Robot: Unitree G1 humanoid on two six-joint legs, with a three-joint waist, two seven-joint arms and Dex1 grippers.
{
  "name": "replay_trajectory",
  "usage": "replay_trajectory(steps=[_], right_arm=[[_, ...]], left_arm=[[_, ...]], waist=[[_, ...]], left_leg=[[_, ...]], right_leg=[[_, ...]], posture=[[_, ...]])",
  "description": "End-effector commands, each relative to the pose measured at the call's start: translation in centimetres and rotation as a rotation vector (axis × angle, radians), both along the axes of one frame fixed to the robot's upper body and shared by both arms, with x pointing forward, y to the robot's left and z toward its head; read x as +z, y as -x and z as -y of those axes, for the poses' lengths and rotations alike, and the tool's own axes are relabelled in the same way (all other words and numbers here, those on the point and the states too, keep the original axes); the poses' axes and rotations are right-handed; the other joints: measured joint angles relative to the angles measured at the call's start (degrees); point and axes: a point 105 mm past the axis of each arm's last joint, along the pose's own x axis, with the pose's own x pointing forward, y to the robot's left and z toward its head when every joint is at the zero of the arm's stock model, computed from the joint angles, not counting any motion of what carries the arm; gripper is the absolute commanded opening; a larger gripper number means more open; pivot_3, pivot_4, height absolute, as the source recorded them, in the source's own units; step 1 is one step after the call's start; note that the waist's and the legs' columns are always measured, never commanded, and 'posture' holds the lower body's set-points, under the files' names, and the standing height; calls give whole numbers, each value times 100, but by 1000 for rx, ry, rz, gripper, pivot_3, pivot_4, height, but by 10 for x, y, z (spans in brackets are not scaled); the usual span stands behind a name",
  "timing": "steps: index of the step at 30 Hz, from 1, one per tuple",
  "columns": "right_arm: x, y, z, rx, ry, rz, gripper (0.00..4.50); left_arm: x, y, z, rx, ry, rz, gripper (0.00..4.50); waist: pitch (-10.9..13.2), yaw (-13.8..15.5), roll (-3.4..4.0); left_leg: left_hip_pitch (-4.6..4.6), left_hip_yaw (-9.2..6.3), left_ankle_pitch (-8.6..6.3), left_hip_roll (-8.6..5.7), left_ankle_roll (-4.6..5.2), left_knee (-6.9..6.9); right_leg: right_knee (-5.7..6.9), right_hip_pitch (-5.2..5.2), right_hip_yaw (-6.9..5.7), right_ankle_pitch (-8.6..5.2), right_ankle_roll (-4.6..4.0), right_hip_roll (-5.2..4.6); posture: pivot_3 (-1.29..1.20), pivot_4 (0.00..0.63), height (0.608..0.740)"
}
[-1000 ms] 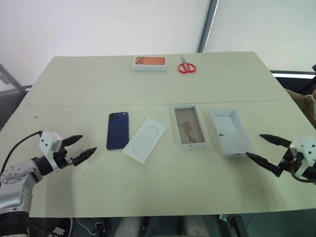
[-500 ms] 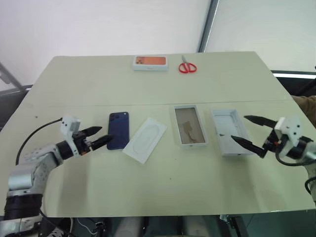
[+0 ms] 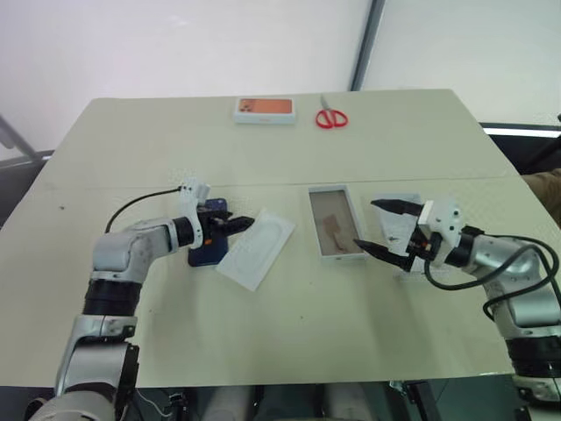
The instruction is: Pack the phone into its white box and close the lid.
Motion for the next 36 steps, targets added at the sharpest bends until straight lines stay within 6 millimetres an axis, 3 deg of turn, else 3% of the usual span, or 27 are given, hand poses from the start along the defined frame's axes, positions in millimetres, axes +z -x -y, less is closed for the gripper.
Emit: replay_trajectory(steps=[1, 6, 13, 22, 27, 30, 34, 36], right_arm=[[16, 2, 1, -8, 1, 76, 4457], [15, 3, -3, -10, -9, 80, 4457], [16, 1, -3, -20, -6, 92, 4457], [18, 0, -9, -6, -2, 107, 4457], [17, 0, -9, -4, 5, 110, 4457], [16, 1, -10, -4, 6, 108, 4500], [14, 1, -10, -1, 9, 104, 4500], [14, 0, -11, -2, 7, 105, 4500]], left_arm=[[1, 8, 6, -63, 5, -77, 4500], [-6, 25, 14, -161, -97, -215, 4500], [-18, 30, 10, -152, -79, -380, 4500], [-16, 38, 34, -181, 129, -472, 4500], [-16, 44, 36, -165, 165, -498, 4500], [-21, 47, 31, -141, 153, -507, 3676], [-24, 51, 28, -126, 158, -523, 1641], [-24, 53, 26, -122, 157, -525, 1641]], waist=[[0, 0, 0], [1, 0, -1], [-1, 1, 1], [-2, 30, 3], [-3, 17, 2], [-3, 7, 2], [-3, 7, 2], [-2, 10, 2]], left_leg=[[2, 0, 0, 0, 0, 1], [2, -2, 0, 0, 1, -3], [5, -2, 0, 0, 1, -2], [13, -5, 0, -3, 1, 2], [14, -8, -1, -3, 1, 3], [15, -8, -1, -3, 1, 2], [15, -8, 0, -2, 0, 1], [15, -8, 0, -2, 0, 1]], right_leg=[[2, 1, 0, 0, 0, 1], [0, 0, 1, -1, 1, 3], [0, 4, 1, -1, 1, 4], [-3, 19, -1, -1, 1, 1], [-4, 21, -3, -1, 1, 0], [-4, 21, -3, -1, 1, 1], [-4, 19, -2, -1, 1, 2], [-4, 19, -2, -1, 1, 2]], posture=[[0, 150, 740], [0, 150, 740], [0, 150, 740], [0, 150, 740], [0, 150, 740], [0, 150, 740], [0, 150, 740], [0, 150, 740]])
